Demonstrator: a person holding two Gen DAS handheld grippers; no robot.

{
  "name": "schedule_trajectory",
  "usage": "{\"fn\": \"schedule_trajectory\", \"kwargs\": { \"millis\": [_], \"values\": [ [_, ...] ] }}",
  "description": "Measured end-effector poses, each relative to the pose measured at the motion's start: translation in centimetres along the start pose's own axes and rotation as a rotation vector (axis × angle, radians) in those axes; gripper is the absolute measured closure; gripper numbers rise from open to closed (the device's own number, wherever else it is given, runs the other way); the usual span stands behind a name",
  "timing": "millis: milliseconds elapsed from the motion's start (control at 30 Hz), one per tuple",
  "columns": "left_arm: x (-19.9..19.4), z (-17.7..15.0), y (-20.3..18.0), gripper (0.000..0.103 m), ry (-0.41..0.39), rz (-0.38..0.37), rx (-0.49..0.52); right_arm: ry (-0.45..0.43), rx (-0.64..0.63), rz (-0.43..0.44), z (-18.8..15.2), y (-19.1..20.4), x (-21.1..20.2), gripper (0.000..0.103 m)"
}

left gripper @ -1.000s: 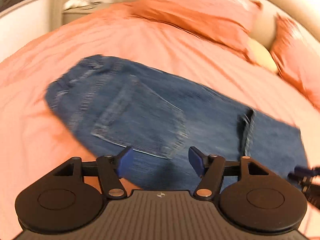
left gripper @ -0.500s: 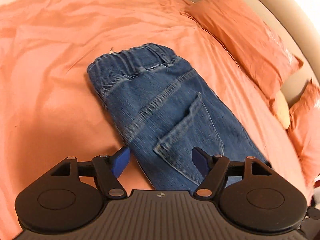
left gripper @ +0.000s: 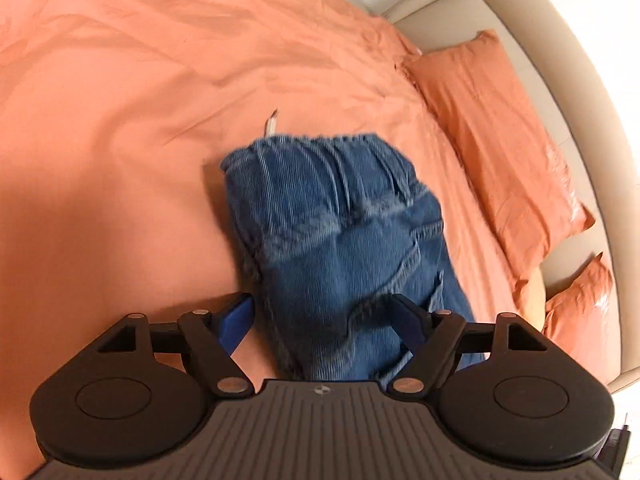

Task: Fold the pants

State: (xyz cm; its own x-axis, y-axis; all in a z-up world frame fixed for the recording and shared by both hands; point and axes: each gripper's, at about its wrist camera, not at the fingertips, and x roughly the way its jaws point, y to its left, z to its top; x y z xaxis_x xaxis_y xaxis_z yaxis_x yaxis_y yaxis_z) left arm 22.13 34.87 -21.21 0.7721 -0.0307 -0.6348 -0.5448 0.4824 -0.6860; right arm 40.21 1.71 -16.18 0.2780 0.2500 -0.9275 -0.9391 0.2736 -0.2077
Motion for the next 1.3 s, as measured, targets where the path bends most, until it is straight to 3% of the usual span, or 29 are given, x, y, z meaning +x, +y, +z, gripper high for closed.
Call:
{"fn": "schedule_trajectory", "kwargs": {
  "millis": [167, 267, 300, 433, 767, 900, 1100, 1300],
  "values": [
    [1.7, 0.7, 0.6, 0.012, 0.000, -0.031, -0.004, 0.059, -0.003, 0.084, 1.0, -1.4, 1.7, 0.083],
    [1.7, 0.7, 0.7, 0.041, -0.001, -0.033, 0.001, 0.078, 0.030, 0.126, 1.2, -2.4, 2.1, 0.083],
    [1.7, 0.6, 0.7, 0.060, 0.006, -0.043, 0.005, 0.081, 0.042, 0.134, 1.2, -2.6, 2.2, 0.083],
    [0.9, 0.3, -1.3, 0.076, -0.032, -0.009, 0.064, 0.076, 0.076, 0.142, 0.8, -3.0, 2.2, 0.083],
    [-3.5, -1.6, -13.3, 0.080, -0.150, 0.162, 0.374, 0.044, 0.152, 0.098, -0.5, -3.1, 1.7, 0.083],
    [-5.5, -3.9, -19.4, 0.081, -0.200, 0.132, 0.514, -0.040, 0.260, 0.105, -2.6, -4.5, -0.9, 0.077],
    [-7.0, -11.9, -29.1, 0.081, -0.279, 0.079, 0.795, -0.086, 0.458, 0.130, -9.4, -7.3, -5.3, 0.074],
    [-3.9, -22.3, -36.2, 0.081, -0.288, 0.059, 1.077, -0.081, 0.581, 0.077, -16.5, -8.1, -9.4, 0.073]
  ]
}}
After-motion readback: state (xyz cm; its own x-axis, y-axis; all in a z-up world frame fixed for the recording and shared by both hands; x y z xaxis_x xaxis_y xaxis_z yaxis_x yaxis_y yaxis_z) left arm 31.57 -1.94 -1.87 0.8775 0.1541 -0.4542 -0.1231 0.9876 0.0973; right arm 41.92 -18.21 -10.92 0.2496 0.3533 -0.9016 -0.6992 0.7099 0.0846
